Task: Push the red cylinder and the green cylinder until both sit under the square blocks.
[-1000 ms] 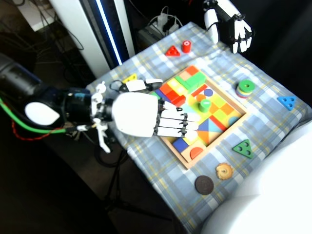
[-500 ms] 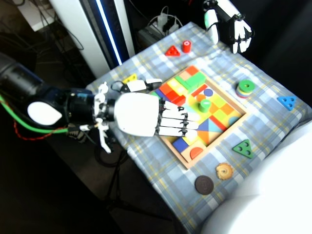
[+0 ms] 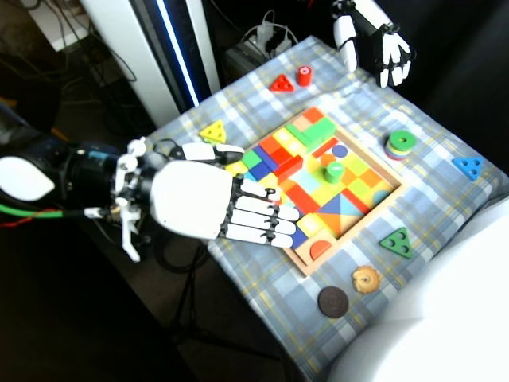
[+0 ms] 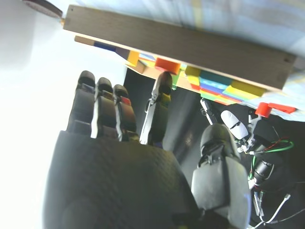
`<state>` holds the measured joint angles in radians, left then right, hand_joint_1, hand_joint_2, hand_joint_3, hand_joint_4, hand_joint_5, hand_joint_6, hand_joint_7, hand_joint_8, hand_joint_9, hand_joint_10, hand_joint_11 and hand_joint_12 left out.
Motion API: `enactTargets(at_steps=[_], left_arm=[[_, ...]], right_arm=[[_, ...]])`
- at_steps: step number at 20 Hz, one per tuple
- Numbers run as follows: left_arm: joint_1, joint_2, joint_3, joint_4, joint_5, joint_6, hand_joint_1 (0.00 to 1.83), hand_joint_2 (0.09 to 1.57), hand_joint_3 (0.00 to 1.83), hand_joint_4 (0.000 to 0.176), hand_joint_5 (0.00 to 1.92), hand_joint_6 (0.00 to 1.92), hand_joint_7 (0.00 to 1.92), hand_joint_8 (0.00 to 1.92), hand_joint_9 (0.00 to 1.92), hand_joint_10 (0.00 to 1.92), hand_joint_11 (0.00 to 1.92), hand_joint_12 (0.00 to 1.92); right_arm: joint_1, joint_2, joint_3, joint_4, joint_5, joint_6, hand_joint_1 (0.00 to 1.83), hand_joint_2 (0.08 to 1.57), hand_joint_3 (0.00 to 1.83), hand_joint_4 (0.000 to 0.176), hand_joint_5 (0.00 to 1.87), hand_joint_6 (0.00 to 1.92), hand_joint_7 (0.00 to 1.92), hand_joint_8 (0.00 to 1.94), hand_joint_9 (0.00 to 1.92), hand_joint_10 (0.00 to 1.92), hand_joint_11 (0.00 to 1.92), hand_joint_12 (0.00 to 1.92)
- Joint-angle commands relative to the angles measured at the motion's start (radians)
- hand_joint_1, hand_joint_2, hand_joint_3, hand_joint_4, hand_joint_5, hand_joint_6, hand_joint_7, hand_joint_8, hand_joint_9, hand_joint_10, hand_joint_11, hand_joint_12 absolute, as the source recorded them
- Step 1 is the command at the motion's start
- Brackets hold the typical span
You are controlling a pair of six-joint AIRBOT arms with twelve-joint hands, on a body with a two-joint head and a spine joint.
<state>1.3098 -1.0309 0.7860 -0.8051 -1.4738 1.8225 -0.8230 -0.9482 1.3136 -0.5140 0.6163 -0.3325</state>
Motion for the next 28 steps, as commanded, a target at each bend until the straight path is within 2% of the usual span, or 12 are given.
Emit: enactTargets(at_steps=[1, 3, 4, 9, 15, 17, 18, 19, 20, 21, 23, 28], left_arm=[[-0.006, 0.005, 0.001, 0.037, -0.107, -0.008, 0.57, 1.28, 0.00, 0.051, 0.69, 0.00, 0.49, 0.00, 0.44, 0.00, 0.00, 0.82], [-0.006, 0.005, 0.000, 0.037, -0.105, -0.008, 0.55, 1.28, 0.00, 0.055, 0.68, 0.00, 0.49, 0.00, 0.44, 0.00, 0.00, 0.82], [-0.006, 0.005, 0.000, 0.037, -0.103, -0.008, 0.53, 1.29, 0.00, 0.065, 0.67, 0.00, 0.48, 0.00, 0.44, 0.00, 0.00, 0.83], [-0.005, 0.004, 0.000, 0.033, -0.103, -0.008, 0.50, 1.30, 0.01, 0.045, 0.66, 0.00, 0.46, 0.00, 0.41, 0.00, 0.00, 0.80], [-0.002, 0.003, -0.002, 0.033, -0.103, -0.008, 0.54, 1.29, 0.00, 0.045, 0.67, 0.00, 0.48, 0.00, 0.43, 0.00, 0.00, 0.82], [-0.002, 0.002, -0.002, 0.032, -0.103, -0.008, 0.58, 1.27, 0.00, 0.057, 0.69, 0.00, 0.49, 0.00, 0.43, 0.01, 0.00, 0.82], [-0.002, 0.002, -0.002, 0.032, -0.103, -0.008, 0.59, 1.27, 0.00, 0.050, 0.69, 0.00, 0.48, 0.00, 0.43, 0.00, 0.00, 0.81], [-0.002, 0.002, -0.002, 0.032, -0.103, -0.008, 0.59, 1.27, 0.00, 0.050, 0.69, 0.00, 0.48, 0.00, 0.43, 0.00, 0.00, 0.81], [-0.002, 0.003, -0.002, 0.032, -0.104, -0.008, 0.60, 1.27, 0.00, 0.045, 0.69, 0.00, 0.49, 0.00, 0.43, 0.00, 0.00, 0.81], [-0.002, 0.003, -0.002, 0.032, -0.104, -0.008, 0.59, 1.27, 0.00, 0.059, 0.68, 0.00, 0.49, 0.00, 0.44, 0.01, 0.00, 0.81], [-0.002, 0.003, -0.002, 0.032, -0.103, -0.008, 0.61, 1.26, 0.00, 0.059, 0.69, 0.00, 0.50, 0.00, 0.45, 0.01, 0.00, 0.83], [-0.002, 0.003, 0.001, 0.033, -0.098, -0.008, 0.60, 1.26, 0.00, 0.046, 0.72, 0.00, 0.52, 0.00, 0.47, 0.00, 0.00, 0.87]], right_arm=[[-0.002, 0.008, -0.001, 0.030, 0.061, 0.003, 0.04, 1.07, 0.00, 0.124, 0.59, 0.00, 0.01, 0.00, 0.00, 0.00, 0.00, 0.00], [-0.015, 0.024, -0.007, 0.027, 0.051, 0.003, 0.03, 1.06, 0.00, 0.136, 0.60, 0.00, 0.02, 0.01, 0.00, 0.00, 0.00, 0.00], [-0.019, 0.031, -0.010, 0.027, 0.047, 0.003, 0.00, 1.04, 0.00, 0.173, 0.59, 0.00, 0.03, 0.01, 0.00, 0.00, 0.00, 0.00], [-0.017, 0.054, -0.020, 0.032, 0.050, 0.002, 0.03, 1.06, 0.00, 0.135, 0.61, 0.00, 0.03, 0.00, 0.00, 0.00, 0.00, 0.00], [0.016, 0.080, -0.044, 0.036, 0.071, -0.011, 0.00, 1.06, 0.00, 0.148, 0.61, 0.00, 0.04, 0.00, 0.00, 0.00, 0.00, 0.00], [0.022, 0.086, -0.050, 0.050, 0.097, -0.012, 0.00, 1.06, 0.00, 0.161, 0.62, 0.00, 0.06, 0.01, 0.00, 0.00, 0.00, 0.00], [0.029, 0.086, -0.051, 0.059, 0.117, -0.014, 0.00, 1.04, 0.00, 0.124, 0.61, 0.00, 0.06, 0.01, 0.00, 0.00, 0.00, 0.00], [0.038, 0.085, -0.051, 0.062, 0.127, -0.014, 0.00, 1.04, 0.00, 0.124, 0.61, 0.00, 0.06, 0.01, 0.00, 0.00, 0.00, 0.00], [0.054, 0.073, -0.050, 0.062, 0.141, -0.019, 0.04, 1.05, 0.00, 0.096, 0.62, 0.00, 0.07, 0.01, 0.00, 0.00, 0.00, 0.00], [0.070, 0.054, -0.044, 0.061, 0.157, -0.021, 0.01, 1.06, 0.00, 0.104, 0.59, 0.00, 0.09, 0.01, 0.00, 0.00, 0.00, 0.00], [0.103, 0.013, -0.028, 0.050, 0.180, -0.021, 0.00, 1.05, 0.00, 0.122, 0.59, 0.00, 0.09, 0.01, 0.00, 0.00, 0.00, 0.00], [0.180, -0.120, 0.044, -0.022, 0.181, -0.012, 0.00, 1.09, 0.01, 0.072, 0.54, 0.00, 0.06, 0.00, 0.00, 0.00, 0.00, 0.00]])
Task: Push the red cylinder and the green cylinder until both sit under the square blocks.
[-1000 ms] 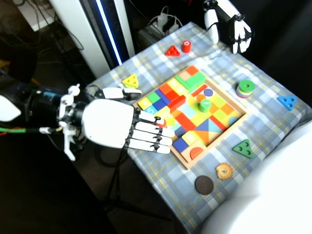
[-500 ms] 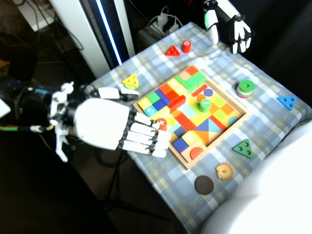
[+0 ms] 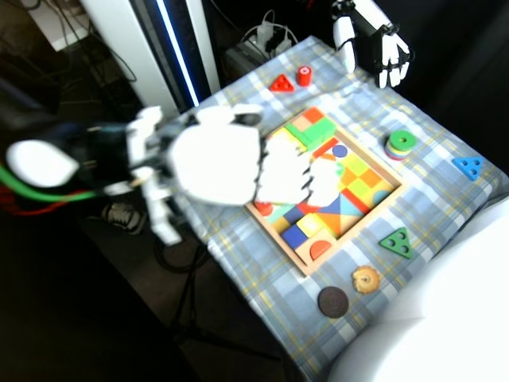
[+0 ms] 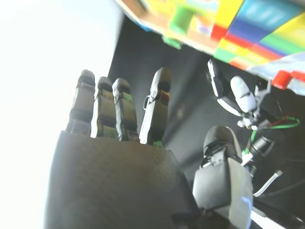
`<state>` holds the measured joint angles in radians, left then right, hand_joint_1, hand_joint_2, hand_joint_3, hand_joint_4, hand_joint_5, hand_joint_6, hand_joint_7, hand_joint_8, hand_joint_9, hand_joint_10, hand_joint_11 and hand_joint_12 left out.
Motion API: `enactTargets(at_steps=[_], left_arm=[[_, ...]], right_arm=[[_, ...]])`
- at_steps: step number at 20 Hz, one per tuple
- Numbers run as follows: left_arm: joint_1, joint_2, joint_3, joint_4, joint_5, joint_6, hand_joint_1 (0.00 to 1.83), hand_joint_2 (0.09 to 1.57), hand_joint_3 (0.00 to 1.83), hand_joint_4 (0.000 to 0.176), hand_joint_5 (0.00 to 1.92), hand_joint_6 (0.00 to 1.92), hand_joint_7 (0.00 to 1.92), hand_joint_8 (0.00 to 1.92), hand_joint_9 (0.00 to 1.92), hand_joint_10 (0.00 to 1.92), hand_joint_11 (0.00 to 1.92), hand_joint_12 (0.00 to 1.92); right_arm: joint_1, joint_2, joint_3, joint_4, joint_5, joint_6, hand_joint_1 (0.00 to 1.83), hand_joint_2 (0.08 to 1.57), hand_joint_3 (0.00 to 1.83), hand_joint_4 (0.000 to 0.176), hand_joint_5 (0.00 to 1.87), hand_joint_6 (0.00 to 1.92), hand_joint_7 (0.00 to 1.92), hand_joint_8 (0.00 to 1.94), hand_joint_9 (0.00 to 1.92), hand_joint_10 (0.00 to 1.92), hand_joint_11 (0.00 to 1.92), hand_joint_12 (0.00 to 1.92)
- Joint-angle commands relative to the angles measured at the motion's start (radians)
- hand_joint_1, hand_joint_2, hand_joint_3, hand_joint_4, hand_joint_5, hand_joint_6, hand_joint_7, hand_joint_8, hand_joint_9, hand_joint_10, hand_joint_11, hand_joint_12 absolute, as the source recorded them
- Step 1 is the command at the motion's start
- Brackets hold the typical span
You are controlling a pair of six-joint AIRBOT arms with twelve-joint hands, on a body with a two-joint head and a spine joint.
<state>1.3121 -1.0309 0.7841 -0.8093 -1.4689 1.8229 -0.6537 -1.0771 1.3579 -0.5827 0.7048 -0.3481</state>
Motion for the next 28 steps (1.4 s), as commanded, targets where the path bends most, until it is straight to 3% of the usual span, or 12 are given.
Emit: enactTargets(at_steps=[1, 3, 5, 6, 10, 11, 12, 13, 16, 19, 23, 28], left_arm=[[-0.005, 0.003, 0.003, 0.038, -0.103, -0.009, 0.61, 1.26, 0.00, 0.046, 0.71, 0.00, 0.52, 0.00, 0.46, 0.00, 0.00, 0.85], [-0.005, 0.003, 0.005, 0.041, -0.099, -0.009, 0.63, 1.26, 0.00, 0.040, 0.72, 0.00, 0.52, 0.00, 0.47, 0.00, 0.00, 0.85], [-0.005, 0.003, 0.006, 0.041, -0.094, -0.009, 0.58, 1.27, 0.01, 0.048, 0.69, 0.00, 0.49, 0.00, 0.44, 0.00, 0.00, 0.77], [-0.005, 0.002, 0.006, 0.041, -0.094, -0.009, 0.57, 1.28, 0.01, 0.019, 0.68, 0.00, 0.47, 0.00, 0.42, 0.00, 0.00, 0.68], [-0.005, 0.002, 0.007, 0.044, -0.094, -0.009, 0.52, 1.30, 0.00, 0.050, 0.67, 0.00, 0.46, 0.00, 0.43, 0.01, 0.00, 0.70], [-0.005, 0.002, 0.007, 0.045, -0.094, -0.009, 0.52, 1.30, 0.00, 0.050, 0.67, 0.00, 0.46, 0.00, 0.43, 0.01, 0.00, 0.70], [-0.006, 0.002, 0.006, 0.048, -0.094, -0.009, 0.54, 1.29, 0.00, 0.043, 0.70, 0.01, 0.47, 0.01, 0.44, 0.01, 0.00, 0.75], [-0.007, 0.002, 0.006, 0.049, -0.094, -0.009, 0.56, 1.28, 0.00, 0.051, 0.69, 0.00, 0.48, 0.00, 0.43, 0.01, 0.00, 0.70], [-0.007, 0.002, 0.005, 0.048, -0.093, -0.009, 0.59, 1.28, 0.00, 0.049, 0.70, 0.00, 0.49, 0.00, 0.43, 0.00, 0.00, 0.67], [-0.007, 0.003, 0.004, 0.048, -0.093, -0.009, 0.56, 1.30, 0.00, 0.045, 0.70, 0.00, 0.49, 0.00, 0.43, 0.00, 0.00, 0.70], [-0.007, 0.003, 0.003, 0.048, -0.093, -0.009, 0.62, 1.28, 0.00, 0.034, 0.73, 0.01, 0.49, 0.00, 0.43, 0.00, 0.00, 0.74], [-0.007, 0.002, 0.003, 0.049, -0.088, -0.009, 0.56, 1.29, 0.00, 0.046, 0.71, 0.00, 0.50, 0.00, 0.43, 0.00, 0.00, 0.72]], right_arm=[[0.018, -0.011, 0.014, 0.029, 0.085, 0.016, 0.00, 1.08, 0.01, 0.029, 0.54, 0.00, 0.07, 0.00, 0.00, 0.00, 0.00, 0.00], [0.032, -0.043, 0.034, -0.008, 0.058, 0.021, 0.00, 1.01, 0.00, 0.010, 0.55, 0.01, 0.03, 0.00, 0.00, 0.00, 0.00, 0.00], [0.042, -0.078, 0.054, -0.040, 0.041, 0.021, 0.00, 0.89, 0.00, 0.151, 0.51, 0.00, 0.00, 0.00, 0.00, 0.00, 0.00, 0.00], [0.042, -0.093, 0.063, -0.044, 0.040, 0.021, 0.00, 0.89, 0.00, 0.152, 0.50, 0.00, 0.00, 0.00, 0.00, 0.00, 0.00, 0.00], [0.046, -0.135, 0.099, -0.043, 0.033, 0.021, 0.00, 0.88, 0.00, 0.076, 0.53, 0.01, 0.00, 0.00, 0.00, 0.00, 0.00, 0.00], [0.046, -0.143, 0.106, -0.043, 0.031, 0.021, 0.00, 0.88, 0.00, 0.076, 0.53, 0.01, 0.00, 0.00, 0.00, 0.00, 0.00, 0.00], [0.046, -0.150, 0.112, -0.044, 0.028, 0.021, 0.00, 0.87, 0.00, 0.151, 0.54, 0.01, 0.00, 0.00, 0.00, 0.00, 0.00, 0.00], [0.046, -0.155, 0.115, -0.045, 0.025, 0.021, 0.00, 0.88, 0.00, 0.173, 0.53, 0.01, 0.00, 0.00, 0.00, 0.00, 0.00, 0.00], [0.046, -0.166, 0.125, -0.059, 0.007, 0.021, 0.00, 0.88, 0.00, 0.176, 0.54, 0.01, 0.00, 0.00, 0.00, 0.00, 0.00, 0.00], [0.046, -0.176, 0.137, -0.067, -0.012, 0.021, 0.00, 0.86, 0.00, 0.133, 0.55, 0.01, 0.00, 0.00, 0.00, 0.00, 0.00, 0.00], [0.045, -0.188, 0.151, -0.084, -0.040, 0.021, 0.00, 0.90, 0.01, 0.174, 0.56, 0.01, 0.00, 0.00, 0.00, 0.00, 0.00, 0.00], [0.040, -0.187, 0.139, -0.113, -0.073, 0.021, 0.00, 0.92, 0.01, 0.106, 0.61, 0.02, 0.00, 0.00, 0.00, 0.00, 0.00, 0.00]])
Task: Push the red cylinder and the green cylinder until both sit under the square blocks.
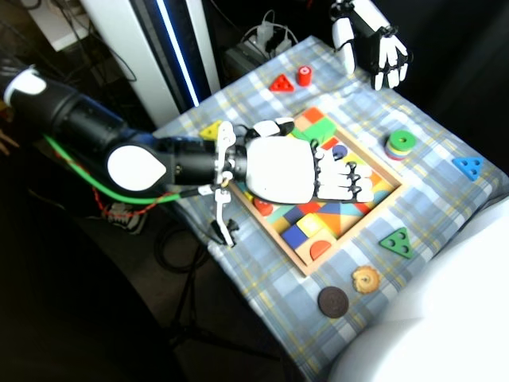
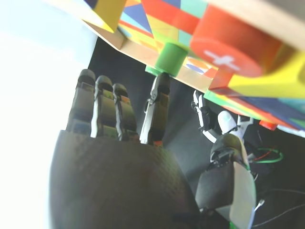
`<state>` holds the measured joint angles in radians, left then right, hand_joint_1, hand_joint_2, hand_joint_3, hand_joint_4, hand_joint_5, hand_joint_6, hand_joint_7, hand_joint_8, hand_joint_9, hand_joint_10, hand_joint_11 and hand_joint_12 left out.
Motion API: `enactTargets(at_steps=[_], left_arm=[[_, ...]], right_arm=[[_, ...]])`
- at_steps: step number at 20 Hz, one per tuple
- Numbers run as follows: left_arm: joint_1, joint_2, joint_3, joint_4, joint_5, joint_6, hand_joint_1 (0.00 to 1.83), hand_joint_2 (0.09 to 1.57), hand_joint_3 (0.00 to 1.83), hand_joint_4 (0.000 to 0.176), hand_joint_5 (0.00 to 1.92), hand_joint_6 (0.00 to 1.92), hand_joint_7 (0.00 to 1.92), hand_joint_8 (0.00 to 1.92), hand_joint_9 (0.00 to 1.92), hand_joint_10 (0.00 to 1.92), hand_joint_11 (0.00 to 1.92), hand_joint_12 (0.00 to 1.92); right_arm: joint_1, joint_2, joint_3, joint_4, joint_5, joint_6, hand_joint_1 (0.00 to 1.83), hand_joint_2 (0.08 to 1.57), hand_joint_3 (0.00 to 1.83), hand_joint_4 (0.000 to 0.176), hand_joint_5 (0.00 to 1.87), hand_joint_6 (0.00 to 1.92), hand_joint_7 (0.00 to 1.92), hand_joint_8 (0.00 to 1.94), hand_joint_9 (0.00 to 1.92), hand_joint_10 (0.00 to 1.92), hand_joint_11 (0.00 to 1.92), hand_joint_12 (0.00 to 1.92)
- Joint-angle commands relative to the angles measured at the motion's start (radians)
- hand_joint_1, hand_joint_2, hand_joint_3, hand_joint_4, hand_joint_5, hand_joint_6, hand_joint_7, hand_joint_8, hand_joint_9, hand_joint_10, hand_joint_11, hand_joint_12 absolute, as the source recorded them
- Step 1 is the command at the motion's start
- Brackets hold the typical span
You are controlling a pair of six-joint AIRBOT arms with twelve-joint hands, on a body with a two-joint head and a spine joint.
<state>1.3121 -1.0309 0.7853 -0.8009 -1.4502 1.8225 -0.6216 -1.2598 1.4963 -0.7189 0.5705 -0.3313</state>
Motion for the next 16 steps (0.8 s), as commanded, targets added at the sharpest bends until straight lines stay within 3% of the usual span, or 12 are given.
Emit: enactTargets(at_steps=[1, 2, 3, 4, 6, 7, 9, 10, 12, 13, 15, 16], left_arm=[[-0.007, 0.002, 0.002, 0.040, -0.107, -0.009, 0.53, 1.30, 0.00, 0.044, 0.71, 0.00, 0.50, 0.00, 0.43, 0.00, 0.00, 0.72], [-0.007, 0.002, 0.001, 0.040, -0.107, -0.009, 0.50, 1.30, 0.00, 0.050, 0.70, 0.00, 0.48, 0.00, 0.42, 0.00, 0.00, 0.70], [-0.007, 0.002, 0.001, 0.040, -0.105, -0.009, 0.49, 1.31, 0.01, 0.047, 0.69, 0.00, 0.47, 0.00, 0.41, 0.00, 0.00, 0.69], [-0.007, 0.002, 0.001, 0.042, -0.104, -0.009, 0.51, 1.29, 0.00, 0.061, 0.69, 0.00, 0.47, 0.00, 0.41, 0.00, 0.00, 0.66], [-0.007, 0.003, 0.003, 0.047, -0.101, -0.009, 0.56, 1.27, 0.00, 0.046, 0.72, 0.01, 0.51, 0.01, 0.45, 0.01, 0.00, 0.77], [-0.007, 0.003, 0.003, 0.047, -0.101, -0.009, 0.56, 1.27, 0.00, 0.052, 0.72, 0.00, 0.51, 0.00, 0.45, 0.01, 0.00, 0.80], [-0.007, 0.003, 0.003, 0.046, -0.101, -0.009, 0.51, 1.28, 0.00, 0.068, 0.69, 0.00, 0.48, 0.00, 0.45, 0.00, 0.00, 0.78], [-0.007, 0.003, 0.003, 0.045, -0.099, -0.009, 0.57, 1.26, 0.00, 0.072, 0.71, 0.01, 0.50, 0.01, 0.46, 0.01, 0.00, 0.78], [-0.007, 0.002, 0.002, 0.043, -0.096, -0.009, 0.60, 1.27, 0.00, 0.068, 0.72, 0.00, 0.49, 0.00, 0.45, 0.00, 0.00, 0.81], [-0.007, 0.002, 0.002, 0.043, -0.096, -0.009, 0.62, 1.27, 0.00, 0.054, 0.72, 0.00, 0.49, 0.00, 0.44, 0.00, 0.00, 0.81], [-0.007, 0.003, 0.000, 0.044, -0.096, -0.009, 0.60, 1.27, 0.00, 0.045, 0.72, 0.00, 0.48, 0.00, 0.44, 0.00, 0.00, 0.81], [-0.007, 0.001, 0.001, 0.044, -0.096, -0.009, 0.61, 1.27, 0.00, 0.051, 0.72, 0.00, 0.49, 0.00, 0.44, 0.00, 0.00, 0.80]], right_arm=[[0.003, -0.004, -0.005, 0.018, 0.054, 0.006, 0.00, 0.93, 0.01, 0.111, 0.60, 0.01, 0.00, 0.00, 0.00, 0.00, 0.00, 0.00], [-0.002, -0.003, -0.007, 0.014, 0.051, 0.011, 0.00, 0.93, 0.01, 0.116, 0.59, 0.01, 0.00, 0.00, 0.00, 0.00, 0.00, 0.00], [-0.008, 0.003, -0.008, -0.003, 0.049, 0.035, 0.00, 0.94, 0.02, 0.103, 0.60, 0.01, 0.01, 0.00, 0.00, 0.00, 0.00, 0.00], [-0.010, 0.008, -0.008, -0.017, 0.047, 0.055, 0.00, 0.95, 0.02, 0.100, 0.60, 0.01, 0.02, 0.01, 0.00, 0.00, 0.00, 0.00], [-0.013, 0.027, -0.014, -0.065, 0.038, 0.102, 0.00, 0.93, 0.01, 0.104, 0.59, 0.00, 0.00, 0.00, 0.00, 0.00, 0.00, 0.00], [-0.013, 0.044, -0.027, -0.084, 0.028, 0.111, 0.00, 0.93, 0.01, 0.082, 0.60, 0.00, 0.01, 0.00, 0.00, 0.00, 0.00, 0.00], [-0.016, 0.075, -0.052, -0.097, 0.016, 0.111, 0.00, 0.90, 0.00, 0.130, 0.58, 0.00, 0.02, 0.01, 0.00, 0.00, 0.00, 0.00], [-0.021, 0.100, -0.071, -0.101, 0.009, 0.111, 0.00, 0.89, 0.00, 0.137, 0.59, 0.01, 0.02, 0.01, 0.00, 0.00, 0.00, 0.00], [-0.028, 0.128, -0.096, -0.101, 0.006, 0.111, 0.00, 0.90, 0.00, 0.115, 0.62, 0.01, 0.04, 0.01, 0.00, 0.00, 0.00, 0.00], [-0.033, 0.139, -0.104, -0.101, 0.003, 0.111, 0.00, 0.89, 0.00, 0.129, 0.61, 0.01, 0.04, 0.01, 0.00, 0.00, 0.00, 0.00], [-0.043, 0.164, -0.119, -0.095, -0.006, 0.111, 0.00, 0.91, 0.00, 0.131, 0.60, 0.00, 0.04, 0.01, 0.00, 0.00, 0.00, 0.00], [-0.051, 0.179, -0.124, -0.075, -0.006, 0.111, 0.00, 0.90, 0.00, 0.139, 0.61, 0.00, 0.05, 0.01, 0.00, 0.00, 0.00, 0.00]])
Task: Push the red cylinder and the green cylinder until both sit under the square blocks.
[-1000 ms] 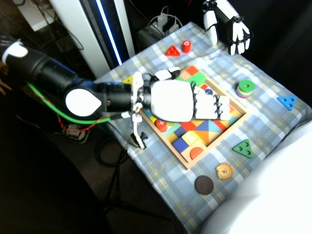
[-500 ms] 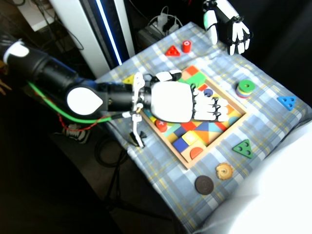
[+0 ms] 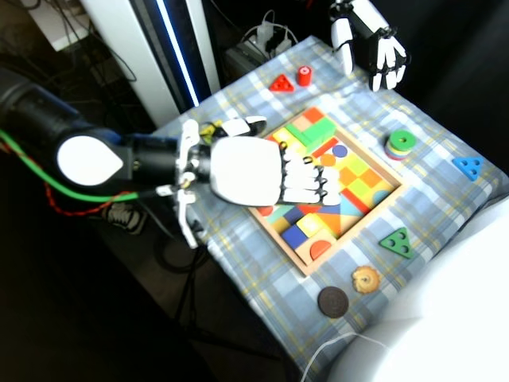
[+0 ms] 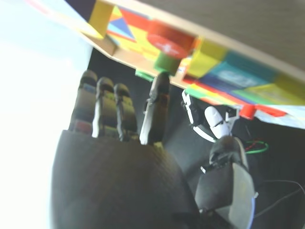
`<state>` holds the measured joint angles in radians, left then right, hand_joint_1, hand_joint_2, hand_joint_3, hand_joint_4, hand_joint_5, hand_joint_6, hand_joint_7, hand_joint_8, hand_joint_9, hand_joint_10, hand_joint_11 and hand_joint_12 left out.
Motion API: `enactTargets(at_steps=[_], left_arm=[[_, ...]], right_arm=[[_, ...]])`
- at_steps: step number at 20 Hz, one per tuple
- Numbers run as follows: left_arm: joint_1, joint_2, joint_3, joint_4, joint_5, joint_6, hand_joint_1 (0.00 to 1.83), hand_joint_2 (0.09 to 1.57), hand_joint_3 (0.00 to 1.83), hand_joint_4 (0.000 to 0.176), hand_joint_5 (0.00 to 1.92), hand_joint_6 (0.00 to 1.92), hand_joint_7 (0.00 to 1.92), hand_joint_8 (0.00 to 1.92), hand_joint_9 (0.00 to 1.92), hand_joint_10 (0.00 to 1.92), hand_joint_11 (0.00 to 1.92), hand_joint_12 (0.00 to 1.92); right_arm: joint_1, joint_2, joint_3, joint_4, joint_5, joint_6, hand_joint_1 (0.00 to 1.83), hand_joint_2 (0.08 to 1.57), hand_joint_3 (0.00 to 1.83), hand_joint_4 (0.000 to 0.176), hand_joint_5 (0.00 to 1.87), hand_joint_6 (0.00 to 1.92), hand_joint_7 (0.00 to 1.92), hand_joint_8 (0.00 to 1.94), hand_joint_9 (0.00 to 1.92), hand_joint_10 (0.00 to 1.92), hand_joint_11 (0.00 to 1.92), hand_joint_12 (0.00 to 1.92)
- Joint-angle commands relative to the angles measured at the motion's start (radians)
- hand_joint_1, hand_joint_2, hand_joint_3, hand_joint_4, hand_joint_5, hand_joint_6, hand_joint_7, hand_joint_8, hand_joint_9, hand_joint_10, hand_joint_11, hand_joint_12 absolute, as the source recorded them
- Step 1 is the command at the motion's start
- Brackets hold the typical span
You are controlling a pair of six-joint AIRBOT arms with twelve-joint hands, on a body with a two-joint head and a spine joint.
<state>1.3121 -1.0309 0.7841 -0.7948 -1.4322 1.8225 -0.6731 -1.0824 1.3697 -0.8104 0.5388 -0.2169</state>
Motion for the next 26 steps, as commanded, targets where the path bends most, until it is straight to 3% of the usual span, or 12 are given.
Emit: enactTargets(at_steps=[1, 2, 5, 7, 9, 10, 15, 17, 21, 23, 24, 26], left_arm=[[-0.007, 0.001, 0.002, 0.038, -0.114, -0.009, 0.61, 1.27, 0.00, 0.053, 0.72, 0.00, 0.50, 0.00, 0.45, 0.00, 0.00, 0.80], [-0.007, 0.001, 0.001, 0.038, -0.114, -0.009, 0.62, 1.27, 0.00, 0.047, 0.72, 0.00, 0.50, 0.00, 0.45, 0.00, 0.00, 0.81], [-0.006, 0.002, 0.002, 0.038, -0.112, -0.009, 0.55, 1.27, 0.00, 0.063, 0.71, 0.00, 0.50, 0.00, 0.45, 0.00, 0.00, 0.79], [-0.006, 0.001, 0.001, 0.037, -0.112, -0.009, 0.58, 1.26, 0.00, 0.068, 0.72, 0.00, 0.50, 0.00, 0.45, 0.00, 0.00, 0.75], [-0.006, 0.002, 0.001, 0.037, -0.110, -0.009, 0.54, 1.28, 0.00, 0.048, 0.72, 0.00, 0.50, 0.00, 0.44, 0.00, 0.00, 0.77], [-0.006, 0.002, 0.001, 0.036, -0.110, -0.009, 0.57, 1.26, 0.00, 0.058, 0.74, 0.01, 0.51, 0.00, 0.44, 0.00, 0.00, 0.76], [-0.006, 0.002, 0.001, 0.035, -0.107, -0.009, 0.53, 1.29, 0.00, 0.031, 0.74, 0.00, 0.51, 0.00, 0.45, 0.00, 0.00, 0.79], [-0.006, 0.002, 0.000, 0.033, -0.107, -0.009, 0.51, 1.29, 0.00, 0.051, 0.73, 0.00, 0.50, 0.00, 0.45, 0.00, 0.00, 0.79], [-0.006, 0.001, 0.001, 0.031, -0.106, -0.009, 0.58, 1.27, 0.00, 0.037, 0.75, 0.01, 0.53, 0.01, 0.48, 0.01, 0.00, 0.93], [-0.005, 0.001, 0.001, 0.029, -0.106, -0.009, 0.57, 1.26, 0.00, 0.061, 0.74, 0.00, 0.52, 0.00, 0.45, 0.00, 0.00, 0.79], [-0.005, 0.001, 0.001, 0.029, -0.107, -0.009, 0.57, 1.26, 0.00, 0.060, 0.75, 0.00, 0.52, 0.00, 0.45, 0.00, 0.00, 0.79], [-0.005, 0.002, 0.001, 0.029, -0.106, -0.009, 0.58, 1.27, 0.00, 0.033, 0.74, 0.00, 0.52, 0.00, 0.46, 0.00, 0.00, 0.85]], right_arm=[[-0.004, 0.011, -0.001, 0.025, 0.025, -0.004, 0.00, 0.90, 0.00, 0.143, 0.60, 0.00, 0.04, 0.00, 0.00, 0.00, 0.00, 0.00], [-0.006, 0.023, -0.004, 0.029, 0.025, -0.004, 0.00, 0.91, 0.00, 0.134, 0.59, 0.00, 0.02, 0.00, 0.00, 0.00, 0.00, 0.00], [-0.018, 0.052, -0.019, 0.029, 0.011, -0.004, 0.00, 0.90, 0.00, 0.164, 0.56, 0.00, 0.00, 0.00, 0.00, 0.00, 0.00, 0.00], [-0.026, 0.069, -0.027, 0.029, 0.003, -0.004, 0.00, 0.88, 0.00, 0.139, 0.57, 0.01, 0.00, 0.00, 0.00, 0.00, 0.00, 0.00], [-0.032, 0.084, -0.035, 0.033, -0.003, -0.004, 0.00, 0.86, 0.00, 0.149, 0.57, 0.01, 0.00, 0.00, 0.00, 0.00, 0.00, 0.00], [-0.034, 0.093, -0.040, 0.037, -0.007, -0.004, 0.00, 0.85, 0.00, 0.171, 0.57, 0.00, 0.00, 0.00, 0.00, 0.00, 0.00, 0.00], [-0.041, 0.131, -0.061, 0.038, -0.022, -0.004, 0.00, 0.84, 0.00, 0.176, 0.53, 0.00, 0.01, 0.00, 0.00, 0.00, 0.00, 0.00], [-0.041, 0.143, -0.069, 0.041, -0.023, -0.004, 0.00, 0.83, 0.00, 0.176, 0.53, 0.00, 0.00, 0.00, 0.00, 0.00, 0.00, 0.00], [-0.041, 0.150, -0.104, 0.161, -0.001, -0.114, 0.00, 0.82, 0.00, 0.176, 0.53, 0.00, 0.00, 0.00, 0.00, 0.00, 0.00, 0.00], [-0.040, 0.150, -0.106, 0.184, 0.019, -0.118, 0.00, 0.86, 0.00, 0.176, 0.53, 0.00, 0.00, 0.00, 0.00, 0.00, 0.00, 0.00], [-0.037, 0.154, -0.108, 0.190, 0.029, -0.118, 0.00, 0.86, 0.01, 0.176, 0.53, 0.00, 0.00, 0.00, 0.00, 0.00, 0.00, 0.00], [-0.033, 0.164, -0.116, 0.190, 0.032, -0.120, 0.00, 0.88, 0.01, 0.176, 0.54, 0.00, 0.01, 0.00, 0.00, 0.00, 0.00, 0.00]])
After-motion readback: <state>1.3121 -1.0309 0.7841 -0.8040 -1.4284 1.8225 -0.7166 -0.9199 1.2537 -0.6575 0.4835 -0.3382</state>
